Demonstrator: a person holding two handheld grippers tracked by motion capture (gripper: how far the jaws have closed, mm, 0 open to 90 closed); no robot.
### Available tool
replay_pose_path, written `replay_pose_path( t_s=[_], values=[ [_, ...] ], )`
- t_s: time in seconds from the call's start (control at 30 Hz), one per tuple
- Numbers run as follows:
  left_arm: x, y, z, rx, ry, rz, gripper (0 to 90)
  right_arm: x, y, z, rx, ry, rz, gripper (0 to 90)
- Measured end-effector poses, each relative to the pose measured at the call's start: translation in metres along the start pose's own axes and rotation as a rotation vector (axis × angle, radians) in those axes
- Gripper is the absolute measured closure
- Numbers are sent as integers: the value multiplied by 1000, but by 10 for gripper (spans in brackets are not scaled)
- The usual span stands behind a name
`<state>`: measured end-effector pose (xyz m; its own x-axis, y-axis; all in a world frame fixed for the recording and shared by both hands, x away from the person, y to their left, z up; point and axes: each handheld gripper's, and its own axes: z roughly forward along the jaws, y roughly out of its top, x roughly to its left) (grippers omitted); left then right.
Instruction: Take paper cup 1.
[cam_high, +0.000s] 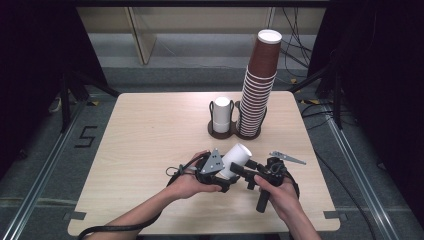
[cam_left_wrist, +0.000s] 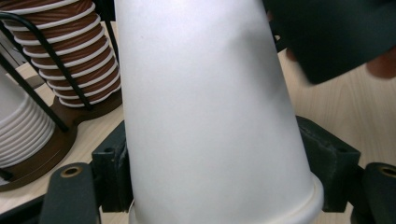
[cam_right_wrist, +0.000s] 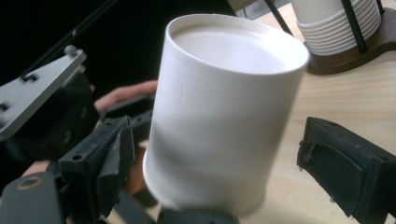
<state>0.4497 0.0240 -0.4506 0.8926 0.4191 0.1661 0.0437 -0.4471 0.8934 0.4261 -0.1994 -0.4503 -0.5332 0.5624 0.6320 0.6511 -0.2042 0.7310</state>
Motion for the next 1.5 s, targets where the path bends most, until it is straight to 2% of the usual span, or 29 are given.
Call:
replay_pose_path(
  t_s=[0.03,0.07,0.13,0.23,0.27,0.33,0.37,0.43,0.47,0.5,0.53,0.57,0.6,0.63,0.67,0.7,0.73,0.77,0.8,0.83,0.97,1.07,1.17,1.23,1.3,1.37,1.4,1.47,1.5],
  values=[
    [0,0,0,0,0,0,249,0,0,0,0,0,0,107],
    [-2,-2,-3,17,-12,-51,249,0,0,-2,6,1,-15,107],
    [-1,-4,-9,32,-13,-73,249,-2,1,-12,49,-2,-57,107],
    [3,-7,-17,43,-9,-74,249,-4,2,-17,78,-5,-92,108],
    [5,-10,-24,54,-11,-74,249,-8,2,-22,116,-29,-149,119],
    [6,-12,-27,61,-11,-73,249,-10,2,-23,128,-39,-172,128],
    [8,-14,-33,75,-12,-65,249,-16,2,-26,173,-69,-245,129],
    [8,-16,-35,82,-14,-64,249,-17,1,-27,192,-73,-264,129],
    [10,-17,-40,98,-19,-56,249,-22,1,-28,254,-95,-338,127],
    [10,-17,-40,98,-19,-56,250,-22,1,-28,254,-95,-338,127],
    [10,-18,-44,110,-22,-54,251,-26,1,-28,306,-98,-409,127],
    [10,-18,-44,110,-22,-54,251,-26,1,-28,306,-98,-409,127],
    [10,-17,-48,139,-33,-51,252,-25,1,-28,365,-96,-453,128],
    [10,-17,-48,139,-33,-51,252,-25,1,-28,365,-96,-453,128],
    [9,-18,-50,149,-34,-54,252,-26,2,-28,393,-103,-500,136],
    [9,-18,-53,169,-40,-39,252,-26,3,-26,445,-80,-576,149],
    [9,-18,-53,169,-40,-39,252,-27,4,-25,461,-75,-614,151],
    [8,-17,-55,185,-43,-24,252,-27,4,-25,461,-75,-614,151],
    [3,-18,-56,182,-46,-32,253,-26,5,-22,512,-55,-656,151],
    [3,-17,-58,196,-57,-11,253,-25,5,-21,531,-51,-660,151],
    [0,-16,-61,185,-68,-11,252,-22,6,-16,581,-48,-686,151],
    [2,-14,-65,215,-79,22,254,-19,8,-10,629,-52,-776,152],
    [3,-13,-66,239,-81,41,255,-16,7,-8,653,-37,-773,153],
    [2,-12,-67,256,-96,55,256,-14,8,-6,685,-17,-830,155],
    [2,-12,-67,268,-99,57,256,-14,10,-5,698,-10,-853,156],
    [1,-11,-68,284,-106,68,258,-13,9,-4,741,-12,-852,156],
    [1,-10,-69,298,-110,77,259,-13,10,-4,769,-16,-891,156],
    [1,-9,-70,306,-113,89,259,-12,11,-4,777,-17,-908,156],
    [1,-8,-70,310,-117,97,260,-9,11,-6,800,-20,-887,156]
  ],
)
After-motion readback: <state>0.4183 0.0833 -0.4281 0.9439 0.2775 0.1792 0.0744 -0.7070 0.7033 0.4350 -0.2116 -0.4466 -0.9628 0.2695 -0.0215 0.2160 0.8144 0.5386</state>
